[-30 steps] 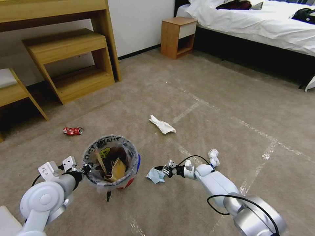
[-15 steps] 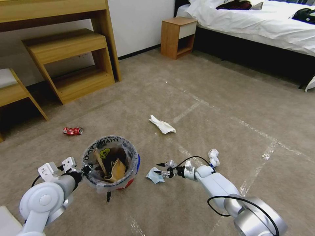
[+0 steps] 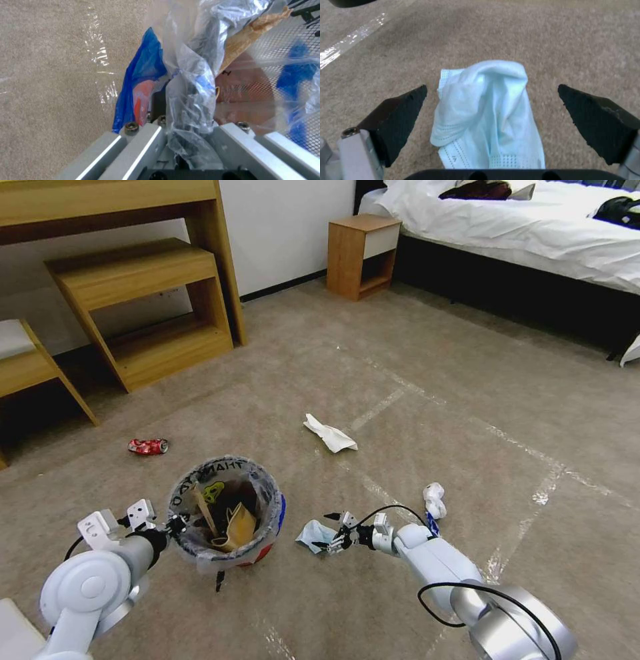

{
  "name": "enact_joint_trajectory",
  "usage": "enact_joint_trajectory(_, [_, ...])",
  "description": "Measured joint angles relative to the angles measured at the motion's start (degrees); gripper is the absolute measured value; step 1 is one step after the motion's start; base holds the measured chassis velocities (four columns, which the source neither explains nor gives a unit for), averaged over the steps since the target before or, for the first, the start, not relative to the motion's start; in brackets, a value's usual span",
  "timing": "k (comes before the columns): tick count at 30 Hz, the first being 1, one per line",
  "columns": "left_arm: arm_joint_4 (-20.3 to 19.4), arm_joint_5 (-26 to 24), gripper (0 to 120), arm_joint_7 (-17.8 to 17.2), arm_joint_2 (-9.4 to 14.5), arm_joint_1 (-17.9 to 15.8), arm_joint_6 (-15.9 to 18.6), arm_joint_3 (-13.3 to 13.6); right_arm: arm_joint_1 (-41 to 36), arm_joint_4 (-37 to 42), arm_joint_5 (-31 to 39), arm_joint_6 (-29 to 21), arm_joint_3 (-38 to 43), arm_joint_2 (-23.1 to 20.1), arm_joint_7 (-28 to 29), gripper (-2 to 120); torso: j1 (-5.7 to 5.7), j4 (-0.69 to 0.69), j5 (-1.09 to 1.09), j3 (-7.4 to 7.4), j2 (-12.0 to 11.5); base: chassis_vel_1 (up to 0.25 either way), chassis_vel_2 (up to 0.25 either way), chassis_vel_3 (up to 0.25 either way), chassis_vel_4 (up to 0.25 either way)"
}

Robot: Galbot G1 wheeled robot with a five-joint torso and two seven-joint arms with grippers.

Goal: Pick up the trash bin and place the garbage on the floor into it.

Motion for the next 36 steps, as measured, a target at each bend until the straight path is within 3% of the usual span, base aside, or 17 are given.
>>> enact_joint_trajectory(36, [0.09, 0.09, 0, 0.09, 0.07, -0.02, 0.0, 0.2, 0.16, -3.26, 0.75, -2.79, 1.7, 2.17, -0.96, 100, 0.0, 0.0, 0.0, 0.0, 0.0, 0.0, 0.0, 0.0, 0.0])
